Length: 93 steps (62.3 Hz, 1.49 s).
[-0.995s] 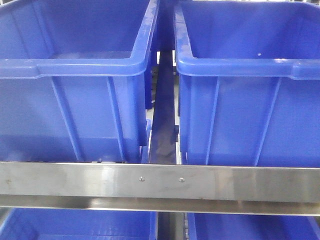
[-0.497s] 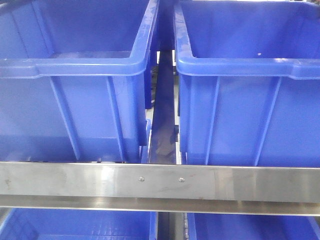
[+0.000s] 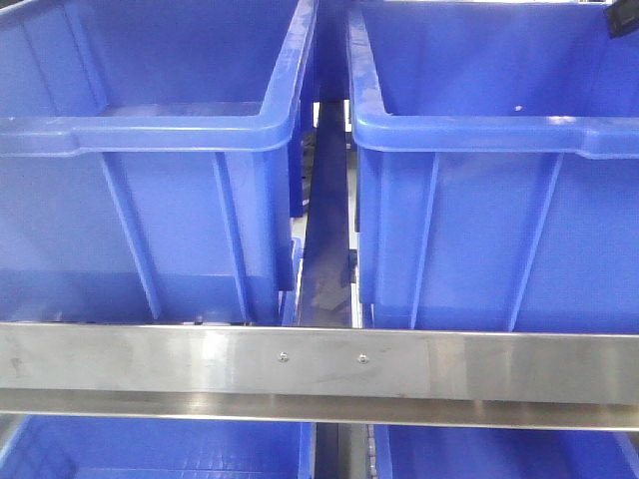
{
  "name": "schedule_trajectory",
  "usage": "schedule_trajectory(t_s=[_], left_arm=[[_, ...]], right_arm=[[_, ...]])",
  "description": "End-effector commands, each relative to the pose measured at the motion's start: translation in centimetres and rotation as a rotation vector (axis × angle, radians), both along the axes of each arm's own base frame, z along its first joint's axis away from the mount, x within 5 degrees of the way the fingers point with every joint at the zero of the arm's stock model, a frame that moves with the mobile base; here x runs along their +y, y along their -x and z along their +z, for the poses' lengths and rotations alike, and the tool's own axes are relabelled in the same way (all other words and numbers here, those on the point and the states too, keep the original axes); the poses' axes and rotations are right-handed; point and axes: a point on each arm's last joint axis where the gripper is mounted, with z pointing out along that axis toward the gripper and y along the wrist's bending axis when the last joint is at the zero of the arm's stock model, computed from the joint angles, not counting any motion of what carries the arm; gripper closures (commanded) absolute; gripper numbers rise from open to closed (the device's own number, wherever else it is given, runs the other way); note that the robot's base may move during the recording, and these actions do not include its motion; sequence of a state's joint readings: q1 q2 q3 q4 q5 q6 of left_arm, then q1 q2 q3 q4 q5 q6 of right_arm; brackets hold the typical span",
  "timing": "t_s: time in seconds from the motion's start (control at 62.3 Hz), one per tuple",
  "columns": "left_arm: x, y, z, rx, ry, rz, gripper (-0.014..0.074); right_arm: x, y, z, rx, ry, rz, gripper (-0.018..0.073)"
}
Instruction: Sort and place red and blue blocks on shelf
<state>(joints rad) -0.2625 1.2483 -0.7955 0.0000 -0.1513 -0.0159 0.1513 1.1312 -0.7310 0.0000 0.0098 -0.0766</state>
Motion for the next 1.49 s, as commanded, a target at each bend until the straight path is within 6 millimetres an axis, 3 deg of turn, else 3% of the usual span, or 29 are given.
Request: schedule_trajectory(t_s=[0.0, 0.225, 0.321, 0.594, 0.706, 0.931, 1.139, 1.284, 1.476], left_arm=[[-0.1, 0.1, 2.7, -0.145, 0.038, -0.006, 0.0011], [-0.1, 0.4, 3.0, -0.156, 0.041, -0.006, 0.0013], [0.0, 0.8, 3.5, -0.175, 0.046, -0.006, 0.0064], [0.8, 2.9, 5.6, -0.226, 0.059, 0.001, 0.0485], [1.4, 3.9, 5.9, -0.187, 0.047, 0.015, 0.0467], [3.5, 6.0, 6.5, -0.117, 0.024, 0.086, 0.0470], [5.6, 8.3, 7.4, -0.109, 0.037, 0.179, 0.0470], [5.9, 9.9, 8.2, -0.131, 0.100, 0.189, 0.0470], [6.0, 11.9, 8.5, -0.135, 0.110, 0.184, 0.0470]], right_arm=[[0.0, -0.2, 2.5, -0.149, -0.006, 0.004, 0.0025], [0.0, -0.2, 2.5, -0.148, -0.006, 0.004, 0.0029], [0.0, -0.2, 2.5, -0.149, -0.006, 0.004, 0.0061], [0.0, 0.2, 2.9, -0.159, -0.007, 0.004, 0.0395], [-0.2, 0.9, 3.5, -0.178, -0.010, 0.003, 0.0520], [-0.7, 2.9, 5.3, -0.234, -0.026, -0.010, 0.0508], [-2.9, 4.8, 6.0, -0.205, -0.095, -0.121, 0.0508], [-4.0, 6.5, 6.7, -0.208, -0.119, -0.183, 0.0508], [-4.1, 9.0, 7.5, -0.245, -0.121, -0.188, 0.0508]])
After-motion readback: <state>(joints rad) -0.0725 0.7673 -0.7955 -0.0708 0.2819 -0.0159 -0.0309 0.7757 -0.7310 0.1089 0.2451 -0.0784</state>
